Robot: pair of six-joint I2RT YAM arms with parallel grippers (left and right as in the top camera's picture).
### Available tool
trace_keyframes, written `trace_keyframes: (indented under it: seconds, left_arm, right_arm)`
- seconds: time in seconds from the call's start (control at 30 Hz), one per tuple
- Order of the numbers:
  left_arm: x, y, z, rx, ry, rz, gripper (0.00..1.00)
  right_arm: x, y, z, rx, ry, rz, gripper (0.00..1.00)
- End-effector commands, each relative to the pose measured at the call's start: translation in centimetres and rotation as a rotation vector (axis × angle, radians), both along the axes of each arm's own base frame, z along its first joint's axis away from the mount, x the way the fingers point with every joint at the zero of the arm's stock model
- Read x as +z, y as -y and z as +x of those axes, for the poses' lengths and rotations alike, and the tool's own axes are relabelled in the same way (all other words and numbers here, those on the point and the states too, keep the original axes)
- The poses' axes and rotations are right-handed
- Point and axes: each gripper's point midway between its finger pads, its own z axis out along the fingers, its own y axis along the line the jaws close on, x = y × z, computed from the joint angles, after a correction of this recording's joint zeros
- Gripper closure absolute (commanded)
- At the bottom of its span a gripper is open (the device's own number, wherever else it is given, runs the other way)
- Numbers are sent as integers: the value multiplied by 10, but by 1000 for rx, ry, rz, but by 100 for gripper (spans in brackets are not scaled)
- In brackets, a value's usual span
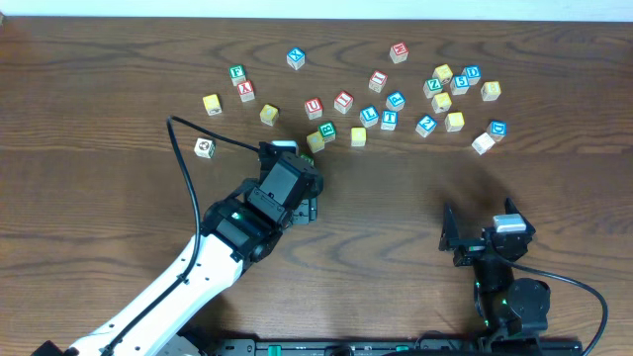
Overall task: Spell out NEURIPS
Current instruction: 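Open the left gripper and lift away from the U block, then move the left gripper over the green R block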
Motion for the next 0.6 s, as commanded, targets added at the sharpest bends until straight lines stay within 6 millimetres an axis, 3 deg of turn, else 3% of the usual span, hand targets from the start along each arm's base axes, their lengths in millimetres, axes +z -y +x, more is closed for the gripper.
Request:
trace_keyframes:
  seconds: [0.0,0.07,0.17,0.27,0.4,0.57]
  left_arm:
    - [12,0,5,-6,30,-6,23]
    - [12,1,4,-21,31,0,23]
    - [15,12,4,-185,36,45,23]
    - [15,1,11,-186,5,92,23]
    - [17,-13,28,-220,-50,138,23]
    - [22,-8,55,-344,-95,146,23]
  right_arm:
    - [-2,1,0,-4,-7,7,1]
    - [-2,1,0,-4,-7,7,1]
    - [-2,1,0,-4,-7,7,1]
    - [-2,1,0,-4,-7,7,1]
    - [-2,1,0,-4,-7,7,1]
    - [-2,1,0,-4,-7,7,1]
